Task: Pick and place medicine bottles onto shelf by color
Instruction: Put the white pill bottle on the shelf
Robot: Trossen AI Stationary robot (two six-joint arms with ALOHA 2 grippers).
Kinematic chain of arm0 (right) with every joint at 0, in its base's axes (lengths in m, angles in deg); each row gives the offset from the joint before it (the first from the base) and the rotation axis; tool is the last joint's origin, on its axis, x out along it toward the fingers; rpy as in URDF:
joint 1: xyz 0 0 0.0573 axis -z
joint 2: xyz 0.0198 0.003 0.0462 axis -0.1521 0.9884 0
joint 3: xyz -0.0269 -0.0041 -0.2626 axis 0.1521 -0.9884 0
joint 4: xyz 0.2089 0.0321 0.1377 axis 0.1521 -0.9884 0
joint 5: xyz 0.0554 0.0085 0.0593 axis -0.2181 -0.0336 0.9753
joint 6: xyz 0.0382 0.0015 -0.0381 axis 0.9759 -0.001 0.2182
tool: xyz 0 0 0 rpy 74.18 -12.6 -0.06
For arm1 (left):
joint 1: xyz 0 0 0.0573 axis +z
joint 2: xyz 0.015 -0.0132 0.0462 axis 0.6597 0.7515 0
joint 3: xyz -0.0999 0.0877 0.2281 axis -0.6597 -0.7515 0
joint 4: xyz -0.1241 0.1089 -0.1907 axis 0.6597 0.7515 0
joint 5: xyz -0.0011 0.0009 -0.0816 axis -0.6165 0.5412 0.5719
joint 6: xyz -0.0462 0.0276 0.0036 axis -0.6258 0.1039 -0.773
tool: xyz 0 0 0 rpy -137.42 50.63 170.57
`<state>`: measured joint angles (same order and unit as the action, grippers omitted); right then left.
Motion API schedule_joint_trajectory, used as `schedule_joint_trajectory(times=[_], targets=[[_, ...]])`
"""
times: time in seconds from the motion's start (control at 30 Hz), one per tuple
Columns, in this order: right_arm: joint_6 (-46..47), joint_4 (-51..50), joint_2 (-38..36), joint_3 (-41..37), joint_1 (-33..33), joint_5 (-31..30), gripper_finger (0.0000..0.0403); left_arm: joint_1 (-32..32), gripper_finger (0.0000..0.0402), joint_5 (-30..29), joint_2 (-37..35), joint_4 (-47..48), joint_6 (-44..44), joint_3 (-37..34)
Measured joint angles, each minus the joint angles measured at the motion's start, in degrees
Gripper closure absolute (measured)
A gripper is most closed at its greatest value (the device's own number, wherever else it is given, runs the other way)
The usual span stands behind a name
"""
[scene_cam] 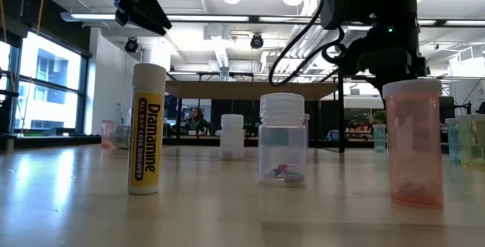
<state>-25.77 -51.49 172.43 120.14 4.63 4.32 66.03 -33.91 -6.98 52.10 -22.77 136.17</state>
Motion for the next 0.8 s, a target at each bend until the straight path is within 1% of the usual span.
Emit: schedule_joint_trajectory(times=[0.3, 0.5, 0.63, 0.8], targets=[[-0.43, 0.25, 1.60, 0.00, 0.00, 1.08, 0.0246, 0.00, 0.0203, -0.30, 0.00, 0.18, 0.03, 0.00], [-1.87, 0.08, 1.58, 0.06, 0.57, 2.36, 0.0283, 0.00, 0.0203, -0.70, 0.00, 0.47, 0.02, 0.00], [-4.27, -0.35, 1.19, 0.38, 1.98, 5.46, 0.0286, 0.01, 0.0203, -0.83, 0.00, 0.47, 0.02, 0.00], [-8.99, -5.30, 0.89, 5.50, 3.52, 5.25, 0.0284, 0.00, 0.0203, -0.94, 0.00, 0.47, 0.02, 0.00]])
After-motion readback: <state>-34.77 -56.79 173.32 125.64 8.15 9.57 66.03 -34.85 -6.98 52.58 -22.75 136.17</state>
